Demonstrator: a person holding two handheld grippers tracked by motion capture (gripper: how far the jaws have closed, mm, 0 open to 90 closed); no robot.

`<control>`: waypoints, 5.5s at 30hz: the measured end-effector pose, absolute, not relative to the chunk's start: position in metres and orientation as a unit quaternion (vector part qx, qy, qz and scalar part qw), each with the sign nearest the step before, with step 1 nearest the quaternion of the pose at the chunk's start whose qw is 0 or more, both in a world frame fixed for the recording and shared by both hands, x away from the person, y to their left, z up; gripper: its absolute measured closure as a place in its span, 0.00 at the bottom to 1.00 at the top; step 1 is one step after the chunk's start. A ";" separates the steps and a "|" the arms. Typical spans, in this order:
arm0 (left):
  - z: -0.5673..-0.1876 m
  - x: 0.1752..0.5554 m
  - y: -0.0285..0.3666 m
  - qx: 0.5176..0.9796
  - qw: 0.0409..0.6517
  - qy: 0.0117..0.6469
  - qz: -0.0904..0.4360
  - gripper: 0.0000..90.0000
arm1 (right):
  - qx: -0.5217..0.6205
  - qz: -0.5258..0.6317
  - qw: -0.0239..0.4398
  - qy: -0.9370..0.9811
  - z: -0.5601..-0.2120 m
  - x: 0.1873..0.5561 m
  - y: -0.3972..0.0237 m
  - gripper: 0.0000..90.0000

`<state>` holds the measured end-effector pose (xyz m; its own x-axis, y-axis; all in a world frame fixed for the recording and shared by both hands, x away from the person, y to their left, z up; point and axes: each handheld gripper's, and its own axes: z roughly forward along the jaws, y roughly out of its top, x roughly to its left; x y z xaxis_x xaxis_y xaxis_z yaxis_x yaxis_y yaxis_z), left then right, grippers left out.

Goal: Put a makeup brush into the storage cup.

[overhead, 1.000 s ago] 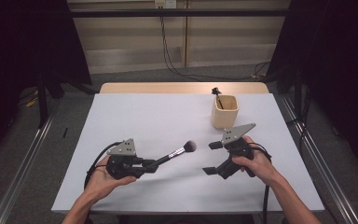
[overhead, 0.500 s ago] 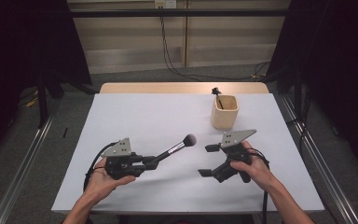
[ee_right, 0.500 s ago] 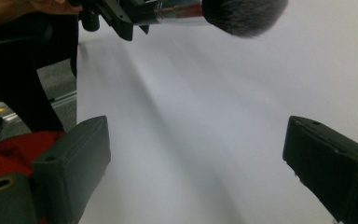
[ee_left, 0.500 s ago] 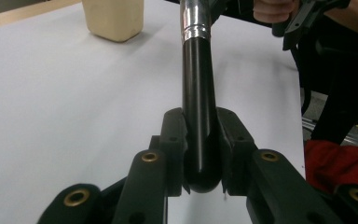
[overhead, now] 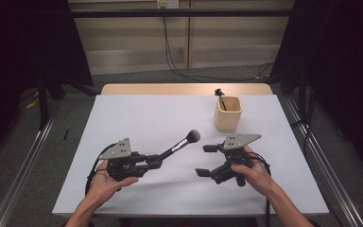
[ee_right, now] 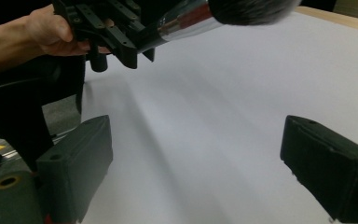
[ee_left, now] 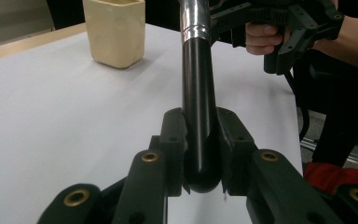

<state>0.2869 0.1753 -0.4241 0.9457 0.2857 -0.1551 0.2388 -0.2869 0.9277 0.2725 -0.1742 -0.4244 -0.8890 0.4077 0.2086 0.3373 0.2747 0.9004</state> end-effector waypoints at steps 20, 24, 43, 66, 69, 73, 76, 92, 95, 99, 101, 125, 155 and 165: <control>-0.421 0.290 0.164 0.787 0.595 0.160 0.031 0.83 | 0.215 0.625 0.057 0.749 -0.426 0.274 -0.162 0.04; -0.418 0.291 0.154 0.788 0.597 0.152 0.028 0.83 | 0.222 0.623 0.057 0.747 -0.424 0.276 -0.160 0.04; -0.423 0.287 0.142 0.793 0.594 0.136 0.020 0.83 | 0.231 0.659 0.034 0.715 -0.423 0.282 -0.155 0.31; -0.432 0.285 0.132 0.807 0.578 0.118 0.022 0.82 | 0.244 0.693 -0.030 0.678 -0.424 0.287 -0.159 0.76; -0.430 0.285 0.132 0.808 0.576 0.118 0.029 0.82 | 0.242 0.699 -0.037 0.672 -0.423 0.287 -0.158 0.78; -0.432 0.284 0.131 0.809 0.576 0.119 0.028 0.82 | 0.244 0.698 -0.045 0.671 -0.423 0.287 -0.159 0.79; -0.433 0.285 0.130 0.808 0.575 0.124 0.027 0.81 | 0.247 0.694 -0.043 0.674 -0.422 0.287 -0.159 0.79; -0.436 0.285 0.128 0.804 0.576 0.145 0.030 0.70 | 0.251 0.686 -0.035 0.682 -0.419 0.289 -0.165 0.79; -0.436 0.284 0.129 0.802 0.576 0.153 0.034 0.64 | 0.251 0.685 -0.032 0.683 -0.418 0.289 -0.166 0.79; -0.436 0.283 0.133 0.799 0.573 0.176 0.037 0.54 | 0.251 0.683 -0.031 0.685 -0.418 0.290 -0.168 0.79; -0.435 0.281 0.135 0.798 0.573 0.185 0.039 0.50 | 0.253 0.681 -0.030 0.687 -0.417 0.290 -0.169 0.79; -0.426 0.271 0.180 0.770 0.552 0.286 0.143 0.04 | 0.272 0.671 -0.001 0.690 -0.412 0.287 -0.190 0.79; -0.441 0.251 0.244 0.722 0.559 0.359 0.193 0.02 | 0.317 0.652 0.075 0.684 -0.392 0.291 -0.237 0.79; -0.444 0.250 0.249 0.715 0.560 0.369 0.197 0.02 | 0.342 0.635 0.114 0.683 -0.377 0.301 -0.261 0.79</control>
<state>0.2497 0.2492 -0.4439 0.6502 0.7482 -0.1319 0.3067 -0.0997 0.9466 0.3006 -0.2612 -0.3774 -0.7401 0.6125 0.2775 0.3219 -0.0396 0.9460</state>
